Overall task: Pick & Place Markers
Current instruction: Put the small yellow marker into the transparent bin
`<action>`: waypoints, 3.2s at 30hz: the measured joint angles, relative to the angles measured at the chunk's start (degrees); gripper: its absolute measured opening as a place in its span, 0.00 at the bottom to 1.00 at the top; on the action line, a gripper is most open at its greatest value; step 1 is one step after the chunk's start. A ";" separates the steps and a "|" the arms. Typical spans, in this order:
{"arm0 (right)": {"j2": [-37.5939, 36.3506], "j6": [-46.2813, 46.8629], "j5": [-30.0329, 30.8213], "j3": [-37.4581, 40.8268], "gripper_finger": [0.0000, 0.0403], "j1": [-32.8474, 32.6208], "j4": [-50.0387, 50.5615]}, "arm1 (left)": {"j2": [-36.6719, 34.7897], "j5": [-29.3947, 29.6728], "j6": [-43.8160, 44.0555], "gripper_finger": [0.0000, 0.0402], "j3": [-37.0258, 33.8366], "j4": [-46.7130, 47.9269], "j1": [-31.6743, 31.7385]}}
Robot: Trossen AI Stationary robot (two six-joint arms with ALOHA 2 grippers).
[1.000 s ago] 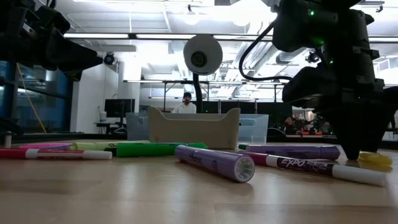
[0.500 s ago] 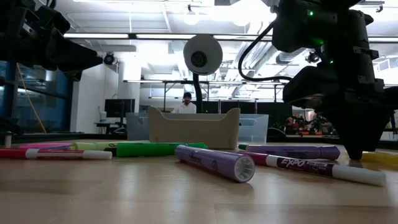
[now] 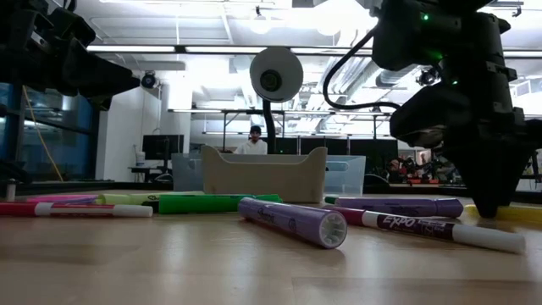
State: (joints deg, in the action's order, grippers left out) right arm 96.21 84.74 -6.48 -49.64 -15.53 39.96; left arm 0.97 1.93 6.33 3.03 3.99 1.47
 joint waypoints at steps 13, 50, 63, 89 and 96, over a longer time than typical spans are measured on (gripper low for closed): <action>-6.10 -2.72 2.01 0.17 0.09 3.28 1.13 | 0.00 0.00 0.00 0.30 0.00 0.00 -0.01; -19.70 -37.72 -0.11 -0.01 0.11 39.17 -16.23 | 0.01 0.00 0.00 0.30 0.01 0.00 -0.01; -18.60 -52.35 -1.65 -2.62 0.11 53.91 -21.14 | 0.00 0.00 0.00 0.30 0.00 0.00 0.00; 6.31 -48.19 1.68 -23.27 0.12 58.27 -8.83 | 0.02 0.00 0.00 0.30 0.00 0.00 0.00; 6.31 -47.25 1.73 -23.24 0.18 58.27 -5.28 | 0.00 0.00 0.00 0.30 0.02 -0.02 -0.02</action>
State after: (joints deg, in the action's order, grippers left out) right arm 102.52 37.50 -4.75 -72.88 42.74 34.68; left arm 0.97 1.93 6.33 3.05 3.97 1.45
